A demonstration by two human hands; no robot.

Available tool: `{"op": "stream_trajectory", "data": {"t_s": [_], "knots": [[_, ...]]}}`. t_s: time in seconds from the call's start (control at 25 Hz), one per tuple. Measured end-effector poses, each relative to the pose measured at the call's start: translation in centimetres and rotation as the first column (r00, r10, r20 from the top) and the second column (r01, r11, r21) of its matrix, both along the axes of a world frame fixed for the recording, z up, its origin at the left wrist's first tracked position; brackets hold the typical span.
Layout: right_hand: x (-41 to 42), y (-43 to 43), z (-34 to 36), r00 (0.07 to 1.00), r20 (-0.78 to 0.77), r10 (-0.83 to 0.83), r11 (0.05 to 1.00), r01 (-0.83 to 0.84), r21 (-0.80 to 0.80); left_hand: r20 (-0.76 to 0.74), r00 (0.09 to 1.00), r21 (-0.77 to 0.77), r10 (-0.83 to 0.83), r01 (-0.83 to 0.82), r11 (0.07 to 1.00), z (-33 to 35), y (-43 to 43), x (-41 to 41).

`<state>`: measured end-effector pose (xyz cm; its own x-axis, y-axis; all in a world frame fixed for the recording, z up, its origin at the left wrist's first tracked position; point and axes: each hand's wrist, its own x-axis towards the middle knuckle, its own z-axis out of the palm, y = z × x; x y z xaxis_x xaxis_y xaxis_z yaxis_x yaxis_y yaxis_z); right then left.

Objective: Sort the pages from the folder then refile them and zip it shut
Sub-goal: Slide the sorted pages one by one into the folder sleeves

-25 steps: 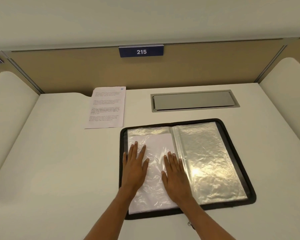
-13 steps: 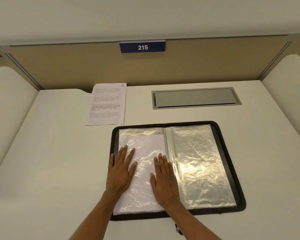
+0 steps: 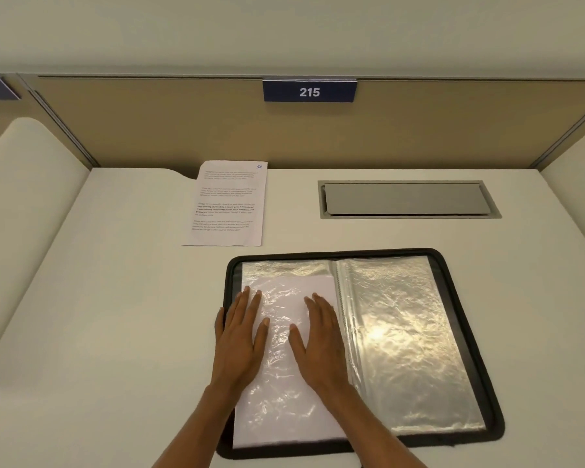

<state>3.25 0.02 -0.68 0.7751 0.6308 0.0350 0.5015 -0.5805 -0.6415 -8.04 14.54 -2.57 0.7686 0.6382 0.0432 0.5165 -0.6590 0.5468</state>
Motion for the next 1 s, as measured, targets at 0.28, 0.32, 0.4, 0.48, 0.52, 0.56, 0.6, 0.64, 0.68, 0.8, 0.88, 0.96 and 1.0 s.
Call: {"op": "stream_trajectory", "data": {"t_s": [0.28, 0.32, 0.4, 0.48, 0.52, 0.56, 0.6, 0.64, 0.68, 0.8, 0.88, 0.96, 1.0], "knots": [[4.4, 12.4, 3.3, 0.982, -0.188, -0.002, 0.962, 0.053, 0.268, 0.164, 0.946, -0.179, 0.279, -0.249, 0.952, 0.9, 10.0, 2.0], [5.1, 14.1, 3.4, 0.972, -0.233, -0.011, 0.959, 0.076, 0.272, 0.177, 0.934, -0.194, 0.311, -0.276, 0.941, 0.8, 11.5, 2.2], [6.8, 17.4, 3.6, 0.938, -0.343, -0.047, 0.959, 0.139, 0.247, 0.179, 0.924, -0.178, 0.337, -0.306, 0.935, 0.4, 14.4, 2.7], [8.6, 20.2, 3.7, 0.898, -0.427, -0.106, 0.956, 0.210, 0.205, 0.159, 0.931, -0.117, 0.329, -0.313, 0.942, 0.1, 17.3, 3.5], [9.5, 21.4, 3.8, 0.871, -0.467, -0.149, 0.951, 0.256, 0.173, 0.148, 0.933, -0.071, 0.327, -0.320, 0.945, -0.2, 18.5, 3.8], [10.3, 22.5, 4.0, 0.837, -0.512, -0.193, 0.943, 0.303, 0.140, 0.133, 0.935, -0.020, 0.329, -0.330, 0.944, -0.4, 19.4, 4.0], [11.0, 23.6, 4.1, 0.801, -0.550, -0.237, 0.932, 0.348, 0.105, 0.112, 0.937, 0.024, 0.331, -0.335, 0.942, -0.8, 20.1, 4.1], [11.6, 24.4, 4.3, 0.764, -0.586, -0.271, 0.921, 0.382, 0.072, 0.090, 0.941, 0.055, 0.326, -0.331, 0.942, -1.1, 20.4, 4.2], [12.1, 25.2, 4.2, 0.735, -0.613, -0.289, 0.917, 0.396, 0.042, 0.068, 0.946, 0.077, 0.316, -0.321, 0.944, -1.5, 20.4, 4.2], [13.0, 27.1, 4.0, 0.711, -0.623, -0.326, 0.918, 0.396, -0.028, 0.007, 0.955, 0.087, 0.296, -0.296, 0.951, -2.2, 20.5, 4.7], [13.6, 28.1, 3.3, 0.715, -0.595, -0.368, 0.911, 0.404, -0.078, -0.024, 0.953, 0.100, 0.303, -0.299, 0.949, -2.4, 20.6, 4.8], [13.8, 28.7, 3.1, 0.725, -0.571, -0.385, 0.908, 0.407, -0.096, -0.036, 0.951, 0.114, 0.306, -0.301, 0.947, -2.5, 20.7, 4.9], [13.8, 29.0, 2.9, 0.737, -0.553, -0.389, 0.910, 0.402, -0.105, -0.036, 0.951, 0.118, 0.307, -0.301, 0.946, -2.5, 20.7, 4.9]]}}
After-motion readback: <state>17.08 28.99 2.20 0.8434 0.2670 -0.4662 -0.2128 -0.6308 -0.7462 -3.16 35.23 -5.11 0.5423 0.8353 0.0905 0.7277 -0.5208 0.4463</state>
